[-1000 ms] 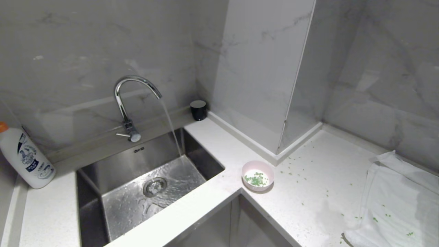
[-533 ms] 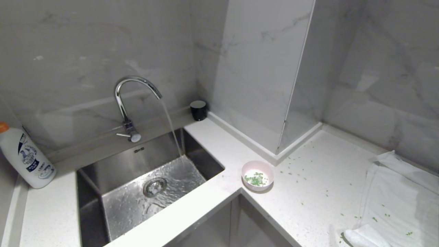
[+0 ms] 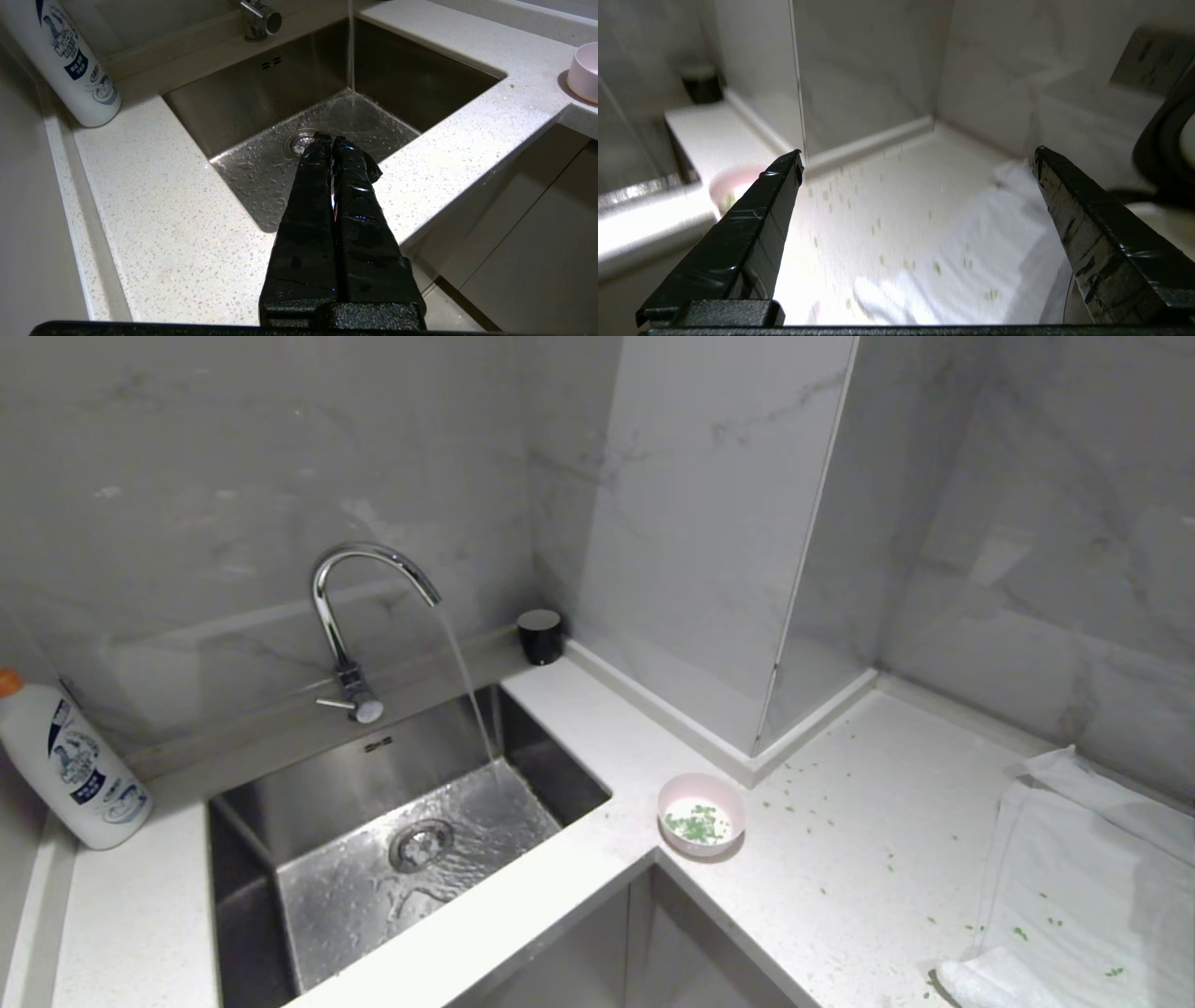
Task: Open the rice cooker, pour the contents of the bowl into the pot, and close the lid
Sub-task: Fill a bowl with water from the tap
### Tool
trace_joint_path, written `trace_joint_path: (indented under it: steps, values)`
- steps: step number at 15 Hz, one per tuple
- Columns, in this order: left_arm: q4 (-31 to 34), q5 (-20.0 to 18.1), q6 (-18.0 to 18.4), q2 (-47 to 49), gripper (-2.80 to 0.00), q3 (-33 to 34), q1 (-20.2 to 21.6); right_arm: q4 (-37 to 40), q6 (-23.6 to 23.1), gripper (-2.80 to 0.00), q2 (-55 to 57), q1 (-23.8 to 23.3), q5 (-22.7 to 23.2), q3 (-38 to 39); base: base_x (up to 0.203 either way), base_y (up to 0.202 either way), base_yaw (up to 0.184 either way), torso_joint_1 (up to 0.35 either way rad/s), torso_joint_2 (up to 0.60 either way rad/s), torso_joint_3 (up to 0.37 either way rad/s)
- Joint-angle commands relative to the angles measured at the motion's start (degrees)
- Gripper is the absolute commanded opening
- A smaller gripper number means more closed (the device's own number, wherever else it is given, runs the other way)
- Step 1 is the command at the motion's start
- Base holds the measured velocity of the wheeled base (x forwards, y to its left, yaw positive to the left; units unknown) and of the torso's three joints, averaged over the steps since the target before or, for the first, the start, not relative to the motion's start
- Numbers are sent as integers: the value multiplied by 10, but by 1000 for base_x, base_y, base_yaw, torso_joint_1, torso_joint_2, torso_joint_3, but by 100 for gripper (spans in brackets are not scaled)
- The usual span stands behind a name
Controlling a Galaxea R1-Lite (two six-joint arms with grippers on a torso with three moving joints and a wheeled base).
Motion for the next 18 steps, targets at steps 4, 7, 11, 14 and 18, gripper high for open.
trace_joint_path:
  steps: [4,7,11,14,18]
  values:
    - [0,3,-6,-1,-280,5,0,-76,-2,0,-64,-8,49,200,0,0,0,0,0,0]
    - [-7,3,-22,-1,-280,1,0,-64,31,0,-64,-8,56,200,0,0,0,0,0,0]
    - [-51,-32,-86,85,-280,-107,2,-64,33,-280,-64,-8,55,200,0,0,0,0,0,0]
    - [-92,-84,-93,248,-280,-176,4,-65,49,-280,-64,-8,55,199,0,0,0,0,0,0]
    - [-177,-121,-95,482,-280,-278,-36,-66,50,-280,-64,-8,54,200,0,0,0,0,0,0]
